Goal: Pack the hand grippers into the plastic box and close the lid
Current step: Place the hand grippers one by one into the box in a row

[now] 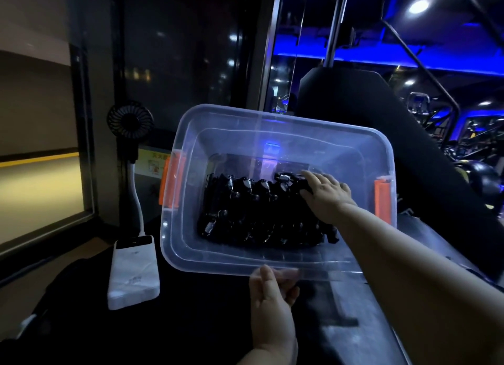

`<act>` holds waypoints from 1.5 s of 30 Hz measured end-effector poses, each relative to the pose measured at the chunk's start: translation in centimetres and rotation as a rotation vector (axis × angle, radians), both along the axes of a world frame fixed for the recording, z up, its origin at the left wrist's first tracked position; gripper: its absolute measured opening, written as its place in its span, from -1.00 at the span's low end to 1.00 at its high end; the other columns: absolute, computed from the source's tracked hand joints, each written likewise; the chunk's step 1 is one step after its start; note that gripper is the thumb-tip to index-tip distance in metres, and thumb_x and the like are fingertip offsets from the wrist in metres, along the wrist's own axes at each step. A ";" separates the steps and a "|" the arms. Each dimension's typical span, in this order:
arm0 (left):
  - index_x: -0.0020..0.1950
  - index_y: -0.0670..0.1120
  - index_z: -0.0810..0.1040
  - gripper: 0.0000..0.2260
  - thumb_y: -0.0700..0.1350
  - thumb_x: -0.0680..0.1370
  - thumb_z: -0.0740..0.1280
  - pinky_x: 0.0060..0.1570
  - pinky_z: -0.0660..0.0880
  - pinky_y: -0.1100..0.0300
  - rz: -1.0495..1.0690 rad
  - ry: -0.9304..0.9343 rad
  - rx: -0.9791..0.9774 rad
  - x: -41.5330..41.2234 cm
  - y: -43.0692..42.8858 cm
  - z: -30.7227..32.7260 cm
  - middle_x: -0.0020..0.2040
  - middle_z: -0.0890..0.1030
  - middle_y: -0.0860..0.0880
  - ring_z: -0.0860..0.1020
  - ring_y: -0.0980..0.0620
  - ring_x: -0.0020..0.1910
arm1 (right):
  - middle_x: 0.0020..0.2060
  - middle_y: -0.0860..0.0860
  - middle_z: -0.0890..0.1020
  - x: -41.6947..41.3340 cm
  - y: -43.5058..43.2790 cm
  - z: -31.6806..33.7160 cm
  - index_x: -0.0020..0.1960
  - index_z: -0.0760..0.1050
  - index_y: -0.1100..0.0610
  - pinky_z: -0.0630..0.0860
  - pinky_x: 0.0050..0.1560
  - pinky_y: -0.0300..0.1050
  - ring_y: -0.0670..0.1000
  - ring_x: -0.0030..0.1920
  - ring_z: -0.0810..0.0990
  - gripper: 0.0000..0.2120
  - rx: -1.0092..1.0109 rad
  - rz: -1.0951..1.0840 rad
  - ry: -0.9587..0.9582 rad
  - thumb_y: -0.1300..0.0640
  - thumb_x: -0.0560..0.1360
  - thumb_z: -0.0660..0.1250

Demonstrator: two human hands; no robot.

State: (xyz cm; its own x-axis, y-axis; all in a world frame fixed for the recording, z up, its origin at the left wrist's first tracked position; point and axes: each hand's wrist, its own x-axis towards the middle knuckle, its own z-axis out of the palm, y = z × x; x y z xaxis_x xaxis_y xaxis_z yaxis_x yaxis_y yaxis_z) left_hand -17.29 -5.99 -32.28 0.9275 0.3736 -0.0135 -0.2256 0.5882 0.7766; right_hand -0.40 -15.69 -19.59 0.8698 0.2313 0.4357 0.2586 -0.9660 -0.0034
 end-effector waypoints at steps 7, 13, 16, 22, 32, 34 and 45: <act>-0.02 -0.11 0.41 -0.70 0.06 0.64 0.01 -0.08 0.42 0.13 0.017 -0.011 0.045 -0.3 0.0 0.2 -0.17 0.69 -0.13 0.66 -0.01 -0.10 | 0.49 -0.09 0.21 -2.6 -1.8 -0.9 0.50 0.10 -0.13 0.09 0.41 0.07 -0.02 0.50 0.06 -0.51 0.059 0.014 -0.016 -0.14 0.59 0.07; -0.08 -0.08 0.41 -0.71 0.04 0.65 0.02 -0.10 0.45 0.14 0.039 0.015 0.015 -0.3 -0.1 0.5 -0.27 0.69 -0.06 0.66 0.00 -0.16 | 0.37 0.02 0.38 -7.2 -3.9 -3.2 0.42 0.31 -0.02 0.17 0.37 0.02 0.11 0.40 0.20 -0.59 0.156 0.063 -0.088 -0.06 0.59 0.13; -0.08 -0.06 0.38 -0.74 0.05 0.65 0.02 -0.13 0.45 0.15 0.054 0.011 0.004 -0.2 -0.2 0.5 -0.29 0.69 -0.05 0.67 0.04 -0.19 | 0.22 0.10 0.52 -10.2 -5.1 -4.5 0.30 0.47 0.10 0.24 0.30 -0.01 0.19 0.29 0.35 -0.68 0.176 0.134 -0.186 0.05 0.57 0.23; -0.10 -0.04 0.36 -0.74 0.07 0.65 0.02 -0.12 0.46 0.16 0.053 0.000 -0.006 -0.1 -0.2 0.3 -0.29 0.68 -0.03 0.67 0.05 -0.17 | 0.08 0.05 0.52 -15.4 -8.4 -6.7 0.16 0.53 0.10 0.36 0.16 -0.09 0.09 0.15 0.45 -0.79 0.440 0.130 -0.187 0.10 0.56 0.26; -0.10 -0.03 0.34 -0.75 0.07 0.65 0.01 -0.11 0.48 0.16 0.052 -0.032 -0.019 -0.1 -0.3 0.1 -0.32 0.68 -0.01 0.67 0.05 -0.17 | 0.14 0.06 0.46 -18.8 -19.4 -10.2 0.15 0.40 -0.07 0.27 0.17 0.11 0.13 0.22 0.39 -0.72 0.269 -0.614 0.142 -0.18 0.53 0.16; -0.10 -0.03 0.33 -0.75 0.06 0.65 0.01 -0.10 0.48 0.15 0.056 -0.034 -0.018 -0.1 -0.3 0.2 -0.32 0.68 0.00 0.67 0.04 -0.16 | 0.16 0.05 0.47 -19.3 -20.5 -10.8 0.17 0.40 -0.09 0.27 0.17 0.11 0.12 0.23 0.39 -0.65 0.226 -0.683 0.202 -0.25 0.51 0.14; -0.11 -0.03 0.35 -0.75 0.06 0.65 0.02 -0.13 0.47 0.17 0.061 -0.036 -0.019 0.0 -0.3 0.2 -0.33 0.67 0.00 0.67 0.07 -0.20 | 0.13 -0.04 0.57 -19.3 -18.9 -10.9 0.15 0.50 -0.15 0.20 0.01 -0.02 0.06 0.18 0.48 -0.75 0.141 -0.538 0.167 -0.13 0.51 0.19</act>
